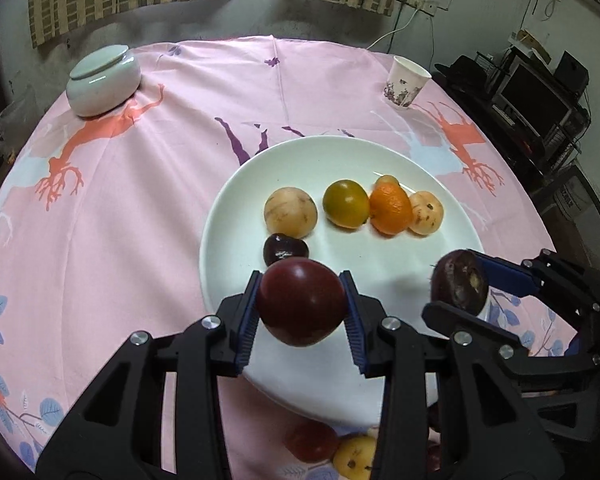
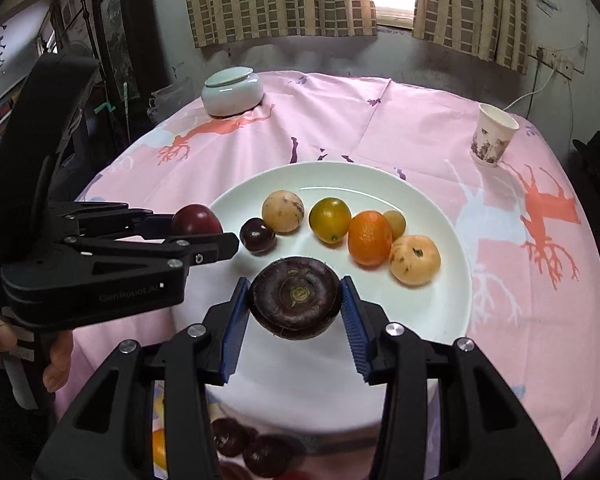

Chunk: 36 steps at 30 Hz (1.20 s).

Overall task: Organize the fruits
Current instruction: 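Carry both fruits onto the plate and open both tools, then grasp the orange with the right tool while the left grasps a yellow-orange citrus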

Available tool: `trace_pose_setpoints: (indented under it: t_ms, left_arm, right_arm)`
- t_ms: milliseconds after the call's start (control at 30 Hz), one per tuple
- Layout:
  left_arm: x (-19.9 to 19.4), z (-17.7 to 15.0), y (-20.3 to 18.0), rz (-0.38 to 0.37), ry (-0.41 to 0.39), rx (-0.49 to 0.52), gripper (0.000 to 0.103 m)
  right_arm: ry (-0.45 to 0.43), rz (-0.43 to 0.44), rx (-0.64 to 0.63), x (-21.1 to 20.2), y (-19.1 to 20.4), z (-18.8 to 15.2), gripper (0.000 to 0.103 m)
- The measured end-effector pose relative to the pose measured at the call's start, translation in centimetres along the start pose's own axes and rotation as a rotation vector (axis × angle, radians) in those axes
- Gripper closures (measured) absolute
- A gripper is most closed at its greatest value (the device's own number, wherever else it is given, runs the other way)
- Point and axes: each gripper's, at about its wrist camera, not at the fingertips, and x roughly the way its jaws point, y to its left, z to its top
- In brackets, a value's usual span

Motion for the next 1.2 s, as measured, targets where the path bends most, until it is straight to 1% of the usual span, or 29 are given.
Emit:
trace_pose_setpoints:
  t_ms: [133, 200, 333, 367, 400, 433, 467, 500, 600, 633, 667, 733, 800, 900, 1033, 1133, 1200]
  left_arm:
    - [1.3, 0.3, 0.8, 0.000, 0.011, -0.019, 0.064]
    - [1.7, 0.5, 1.2, -0.006, 0.016, -0.029, 0.064]
    - [2.1, 1.0, 1.5, -0.019, 0.022, -0.045, 0.064]
    - [2.0, 1.2, 1.6, -0.025, 0.017, -0.055, 0.058]
    - [1.8, 1.4, 1.6, -0.033, 0.008, -0.063, 0.052]
    - [1.5, 1.6, 1.5, -0.039, -0.008, -0.069, 0.037]
    - [0.9, 1.6, 1.4, -0.043, -0.026, -0.072, 0.032]
    - [0.3, 1.7, 1.3, -0.046, -0.041, -0.070, 0.031]
    - [-2.3, 1.3, 0.9, -0.052, -0.073, -0.055, 0.029]
    - [-3.4, 0.8, 0.8, -0.056, -0.089, -0.053, 0.024]
    - [-4.8, 0.2, 0.6, -0.063, -0.112, -0.052, 0.018]
    - [-7.5, -1.4, 0.2, -0.070, -0.165, -0.047, 0.010]
    - [-9.8, -3.4, -0.7, -0.065, -0.214, -0.025, 0.009]
    - [-12.1, -6.6, -1.7, -0.043, -0.266, -0.003, 0.007]
    - [-13.1, -10.8, -2.6, -0.020, -0.294, 0.003, 0.006]
    - [-12.8, -13.3, -2.5, 0.017, -0.278, 0.006, 0.006]
    - [-12.4, -14.5, -2.0, 0.034, -0.251, -0.002, 0.006]
  right_arm:
    - [0.048, -0.020, -0.029, 3.3, -0.3, 1.2, 0.058]
    - [0.057, -0.036, -0.036, 4.2, -0.4, 1.4, 0.058]
    - [0.069, -0.036, -0.054, 5.2, -0.3, 1.6, 0.057]
    - [0.068, -0.044, -0.070, 5.3, -0.1, 1.6, 0.055]
    - [0.062, -0.062, -0.090, 5.2, 0.1, 1.7, 0.046]
    - [0.038, -0.095, -0.112, 4.8, 0.4, 1.7, 0.036]
    - [0.009, -0.121, -0.126, 4.4, 0.5, 1.7, 0.036]
    - [-0.008, -0.136, -0.132, 3.7, 0.6, 1.7, 0.035]
    - [-0.003, -0.120, -0.101, 1.4, -0.1, 1.5, 0.035]
    - [-0.007, -0.111, -0.081, 0.2, -0.4, 1.1, 0.033]
    - [-0.007, -0.108, -0.061, -1.0, -0.7, 0.6, 0.030]
    - [-0.003, -0.107, -0.013, -3.5, -1.0, -0.9, 0.017]
    - [-0.007, -0.070, 0.034, -6.1, -1.0, -3.0, 0.008]
    - [-0.011, -0.039, 0.052, -9.1, 0.0, -6.2, 0.008]
    - [-0.052, -0.059, 0.058, -11.9, 1.8, -10.6, 0.006]
    - [-0.067, -0.099, 0.073, -12.5, 2.6, -13.5, 0.005]
    - [-0.036, -0.112, 0.106, -12.1, 2.4, -14.8, 0.005]
